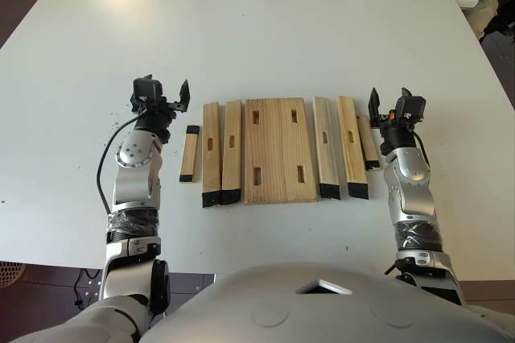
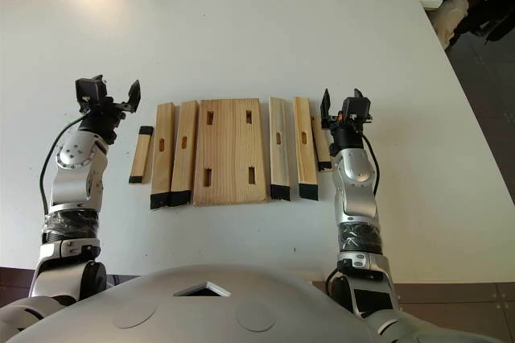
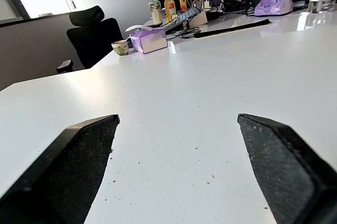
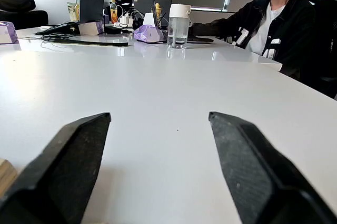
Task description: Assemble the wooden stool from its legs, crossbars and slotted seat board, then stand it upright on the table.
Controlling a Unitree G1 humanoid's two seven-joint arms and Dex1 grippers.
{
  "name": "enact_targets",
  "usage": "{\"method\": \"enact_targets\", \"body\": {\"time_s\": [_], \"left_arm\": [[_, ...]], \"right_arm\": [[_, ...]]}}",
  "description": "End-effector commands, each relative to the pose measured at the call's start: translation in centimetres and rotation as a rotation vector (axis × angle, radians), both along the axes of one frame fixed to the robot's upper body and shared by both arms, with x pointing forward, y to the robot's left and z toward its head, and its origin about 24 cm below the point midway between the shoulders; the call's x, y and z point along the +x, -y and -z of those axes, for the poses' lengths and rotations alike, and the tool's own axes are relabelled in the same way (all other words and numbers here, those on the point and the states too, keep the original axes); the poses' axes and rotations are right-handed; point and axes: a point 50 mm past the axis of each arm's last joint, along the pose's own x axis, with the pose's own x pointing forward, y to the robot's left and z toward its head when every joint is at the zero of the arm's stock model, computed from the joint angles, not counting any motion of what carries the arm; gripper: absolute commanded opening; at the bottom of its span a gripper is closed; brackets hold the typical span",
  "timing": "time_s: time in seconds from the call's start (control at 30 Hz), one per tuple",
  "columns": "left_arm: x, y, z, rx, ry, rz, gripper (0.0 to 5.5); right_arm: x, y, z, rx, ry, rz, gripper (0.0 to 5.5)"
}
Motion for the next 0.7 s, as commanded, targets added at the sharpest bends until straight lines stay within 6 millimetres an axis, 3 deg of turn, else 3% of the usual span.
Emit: {"method": "enact_targets", "body": {"time_s": [0.03,0.7], "left_arm": [[0.41,-0.19,-0.14,0.027,-0.009,-0.006,4.17],[0.99,-0.54,-0.51,0.067,0.005,-0.017,4.17]], "right_arm": [[0.35,0.14,-0.06,0.002,-0.003,0.013,3.46],[1.28,-0.01,0.04,0.004,0.000,0.046,3.46]]}}
